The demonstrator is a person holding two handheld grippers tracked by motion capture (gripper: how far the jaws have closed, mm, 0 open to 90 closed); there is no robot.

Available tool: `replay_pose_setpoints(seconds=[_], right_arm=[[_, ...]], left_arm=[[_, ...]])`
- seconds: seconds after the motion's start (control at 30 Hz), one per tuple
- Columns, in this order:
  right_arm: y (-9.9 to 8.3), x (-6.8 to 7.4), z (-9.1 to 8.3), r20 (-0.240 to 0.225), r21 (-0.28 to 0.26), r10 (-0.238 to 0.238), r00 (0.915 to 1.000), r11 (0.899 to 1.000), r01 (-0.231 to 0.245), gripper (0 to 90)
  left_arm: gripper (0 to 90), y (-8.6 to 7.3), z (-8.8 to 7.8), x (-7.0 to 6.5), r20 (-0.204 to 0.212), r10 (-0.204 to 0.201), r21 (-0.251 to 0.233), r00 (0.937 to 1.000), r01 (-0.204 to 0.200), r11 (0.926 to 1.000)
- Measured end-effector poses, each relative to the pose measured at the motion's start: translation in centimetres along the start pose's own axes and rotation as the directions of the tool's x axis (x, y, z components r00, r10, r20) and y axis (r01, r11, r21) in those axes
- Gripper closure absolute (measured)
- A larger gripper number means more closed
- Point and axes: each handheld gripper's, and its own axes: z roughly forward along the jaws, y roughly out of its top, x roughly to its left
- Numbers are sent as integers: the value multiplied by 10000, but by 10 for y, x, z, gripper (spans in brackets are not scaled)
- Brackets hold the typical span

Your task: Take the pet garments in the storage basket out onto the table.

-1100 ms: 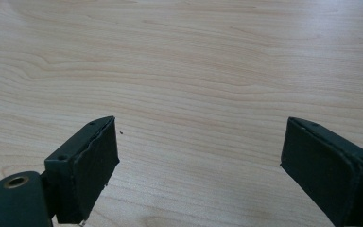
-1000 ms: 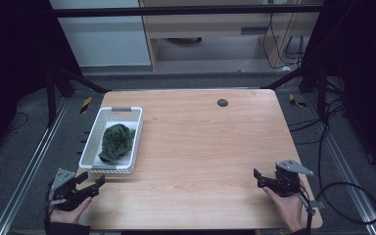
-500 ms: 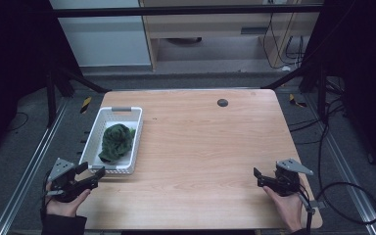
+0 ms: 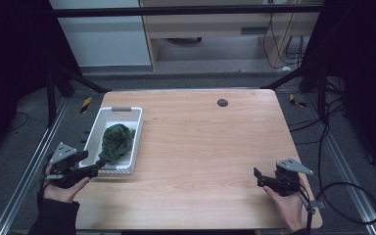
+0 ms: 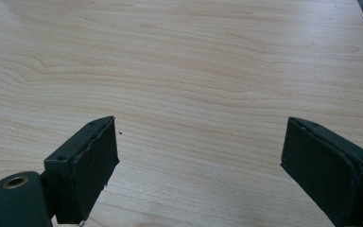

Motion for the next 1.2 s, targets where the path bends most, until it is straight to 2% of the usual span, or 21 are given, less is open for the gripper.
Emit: replay_pose_setpoints(seconds=[0.37, 0.57, 0.83, 0.9, 1.2], right_arm=[[0, 0, 1, -9, 37, -95, 10000, 9999, 95, 115], [0, 0, 1, -34, 47, -116, 9999, 9999, 116, 114], [0, 0, 0, -15, 1, -121, 9999, 9999, 121, 114], [0, 0, 0, 4, -16, -146, 9999, 9999, 146, 114], [-1, 0, 0, -53, 19, -49, 10000, 10000, 49, 115]], left_arm=[[262, 23, 11, 7, 17, 465, 636, 9989, -465, 9969], [260, 37, 17, 7, 2, 892, 1006, 9960, -887, 9910], [256, 51, 27, 7, -38, 1200, 1358, 9928, -1184, 9836], [252, 55, 30, 7, 14, 1329, 1513, 9911, -1315, 9797], [244, 69, 41, 8, -6, 1448, 1841, 9895, -1422, 9726]])
